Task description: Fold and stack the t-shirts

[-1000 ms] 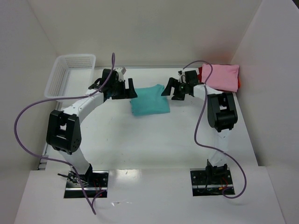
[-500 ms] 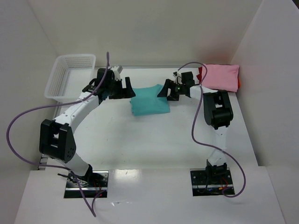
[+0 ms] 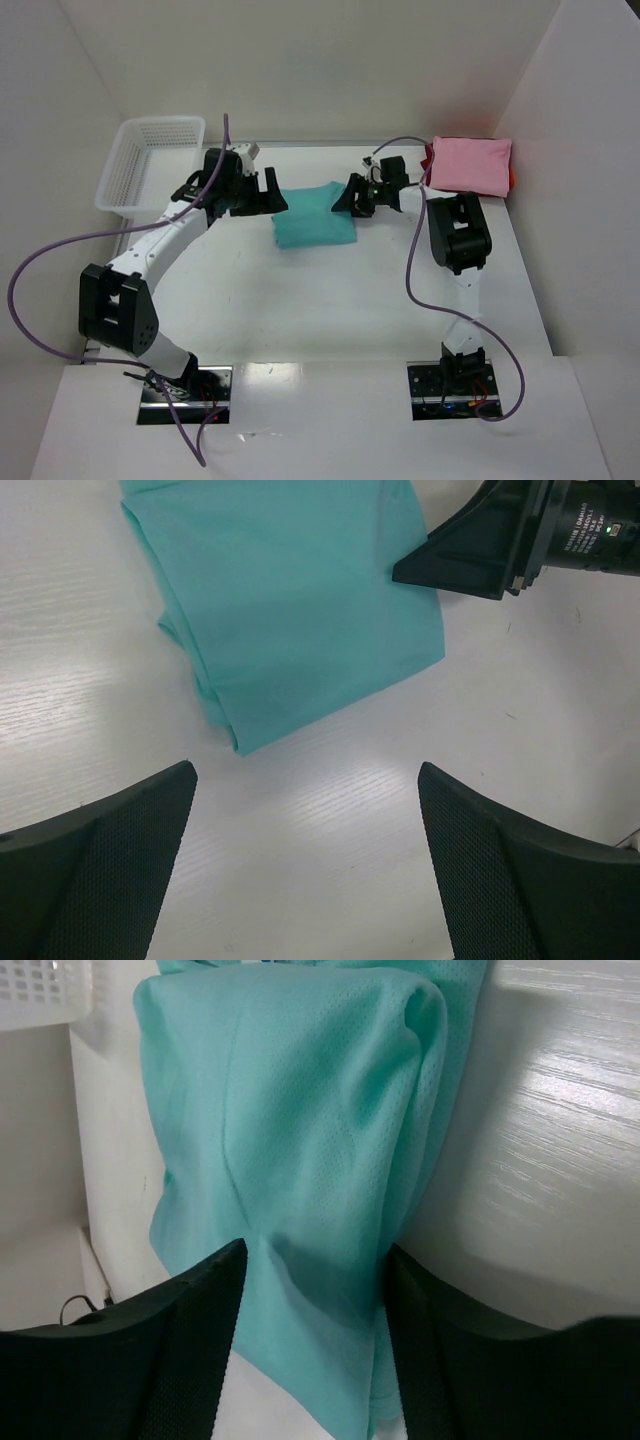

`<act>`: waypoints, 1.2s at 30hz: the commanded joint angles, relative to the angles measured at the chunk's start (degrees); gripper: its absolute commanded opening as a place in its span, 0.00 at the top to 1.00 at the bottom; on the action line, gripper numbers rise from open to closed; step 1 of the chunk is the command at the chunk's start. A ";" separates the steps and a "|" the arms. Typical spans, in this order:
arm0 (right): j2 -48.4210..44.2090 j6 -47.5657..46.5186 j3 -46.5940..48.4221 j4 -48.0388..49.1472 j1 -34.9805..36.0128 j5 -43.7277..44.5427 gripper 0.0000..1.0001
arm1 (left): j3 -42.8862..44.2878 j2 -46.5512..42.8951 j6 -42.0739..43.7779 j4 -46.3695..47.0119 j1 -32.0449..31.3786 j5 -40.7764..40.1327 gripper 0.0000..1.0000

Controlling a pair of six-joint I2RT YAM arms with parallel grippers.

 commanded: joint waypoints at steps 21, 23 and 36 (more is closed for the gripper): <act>-2.49 -2.40 11.43 -13.70 1.21 15.84 1.00 | 1.01 -5.74 2.56 -3.54 -0.25 -0.23 0.01; -1.32 -5.64 16.80 -17.53 1.21 18.22 1.00 | 1.01 -6.26 2.57 -3.54 -0.25 -0.23 0.01; 0.58 -16.38 31.89 -31.71 -5.68 33.33 1.00 | -0.04 -8.99 4.34 -3.54 0.28 0.30 0.01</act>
